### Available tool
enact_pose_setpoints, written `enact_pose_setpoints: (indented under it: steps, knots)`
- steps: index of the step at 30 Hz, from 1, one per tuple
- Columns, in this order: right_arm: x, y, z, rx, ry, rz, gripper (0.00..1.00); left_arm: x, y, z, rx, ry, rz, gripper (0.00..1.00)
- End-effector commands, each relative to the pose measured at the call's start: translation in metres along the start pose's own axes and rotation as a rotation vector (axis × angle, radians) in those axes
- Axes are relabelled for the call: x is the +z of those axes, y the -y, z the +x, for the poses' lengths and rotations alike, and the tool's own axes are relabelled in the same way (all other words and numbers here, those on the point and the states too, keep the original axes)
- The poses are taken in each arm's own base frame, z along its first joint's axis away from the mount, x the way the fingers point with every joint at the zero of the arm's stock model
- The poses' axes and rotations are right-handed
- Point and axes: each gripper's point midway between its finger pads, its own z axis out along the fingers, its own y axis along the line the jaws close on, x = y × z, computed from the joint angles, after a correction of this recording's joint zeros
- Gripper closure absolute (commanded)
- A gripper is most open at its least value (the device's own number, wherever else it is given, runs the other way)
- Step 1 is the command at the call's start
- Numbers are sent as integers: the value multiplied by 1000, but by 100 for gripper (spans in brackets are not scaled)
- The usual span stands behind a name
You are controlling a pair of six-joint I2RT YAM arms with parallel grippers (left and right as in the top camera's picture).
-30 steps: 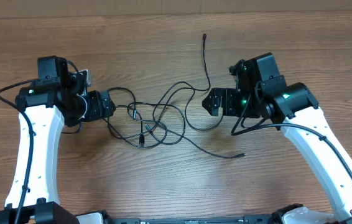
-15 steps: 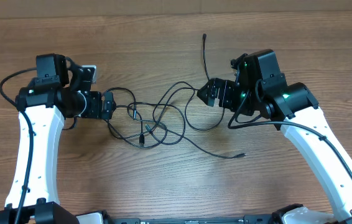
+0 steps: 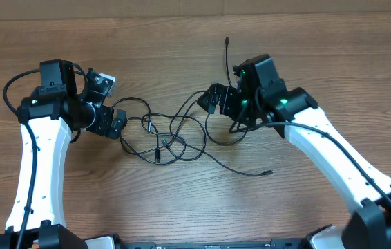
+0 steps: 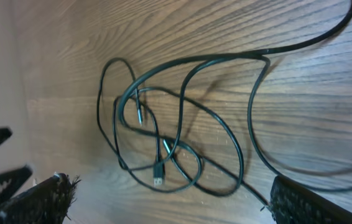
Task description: Untangle cables
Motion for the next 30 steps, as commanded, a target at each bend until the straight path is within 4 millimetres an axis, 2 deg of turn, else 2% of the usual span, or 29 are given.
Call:
enact_pose_setpoints:
  steps: [1, 15, 20, 26, 30]
  knots:
    - [15, 0, -1, 65, -13, -6, 0, -1, -4, -2, 23, 3, -9, 0]
    - [72, -42, 16, -55, -56, -141, 0, -1, -4, -2, 23, 3, -9, 0]
    - [82, -40, 18, -85, 1, -76, 0, -1, -4, -2, 23, 3, -9, 0]
    - [87, -42, 21, -116, 50, -25, 16, -1, -4, -2, 23, 3, -9, 0]
    - [88, -39, 17, -124, 89, 9, 22, -1, -4, -2, 23, 3, -9, 0]
